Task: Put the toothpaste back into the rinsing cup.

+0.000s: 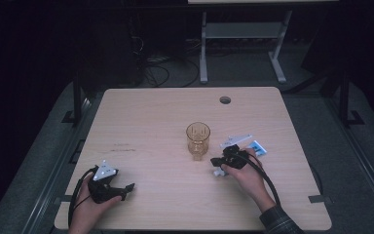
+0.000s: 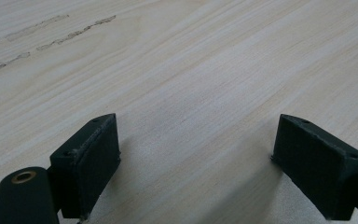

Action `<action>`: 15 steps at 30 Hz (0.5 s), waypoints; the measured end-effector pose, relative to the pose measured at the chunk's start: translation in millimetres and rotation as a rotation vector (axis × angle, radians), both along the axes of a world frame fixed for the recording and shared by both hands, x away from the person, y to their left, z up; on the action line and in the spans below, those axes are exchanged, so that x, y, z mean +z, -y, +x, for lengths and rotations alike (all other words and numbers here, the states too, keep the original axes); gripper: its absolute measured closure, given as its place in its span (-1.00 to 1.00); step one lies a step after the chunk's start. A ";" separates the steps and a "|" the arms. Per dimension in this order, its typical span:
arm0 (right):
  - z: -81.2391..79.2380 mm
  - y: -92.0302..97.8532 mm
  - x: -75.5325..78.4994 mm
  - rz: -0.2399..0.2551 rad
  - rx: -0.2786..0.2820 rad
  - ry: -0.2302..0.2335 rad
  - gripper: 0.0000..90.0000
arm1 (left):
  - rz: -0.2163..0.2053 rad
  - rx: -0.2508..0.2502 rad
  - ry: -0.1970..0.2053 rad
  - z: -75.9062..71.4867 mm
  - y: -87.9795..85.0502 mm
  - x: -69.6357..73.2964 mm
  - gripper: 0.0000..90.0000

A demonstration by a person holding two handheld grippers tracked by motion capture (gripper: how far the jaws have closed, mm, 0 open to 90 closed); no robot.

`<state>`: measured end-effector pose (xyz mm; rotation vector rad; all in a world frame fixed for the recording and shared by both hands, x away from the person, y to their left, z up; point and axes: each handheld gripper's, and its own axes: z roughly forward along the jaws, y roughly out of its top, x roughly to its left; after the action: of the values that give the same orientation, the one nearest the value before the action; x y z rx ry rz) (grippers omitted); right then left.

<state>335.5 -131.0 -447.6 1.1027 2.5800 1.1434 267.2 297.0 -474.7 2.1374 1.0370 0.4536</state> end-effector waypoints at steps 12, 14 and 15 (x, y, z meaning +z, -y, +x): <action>-9.7 -7.3 -3.6 -0.028 0.039 -0.011 1.00 | -0.001 0.000 0.000 0.0 0.0 0.0 -0.70; -11.9 -6.3 -5.9 -0.031 0.038 -0.019 1.00 | 0.000 0.000 0.000 0.0 0.0 0.0 -0.70; -12.6 -6.0 -6.4 -0.034 0.038 -0.020 1.00 | 0.000 0.000 0.000 0.0 0.0 0.0 -0.70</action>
<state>322.9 -125.0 -454.0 1.0675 2.6362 1.0973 267.2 297.0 -474.8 2.1372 1.0365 0.4537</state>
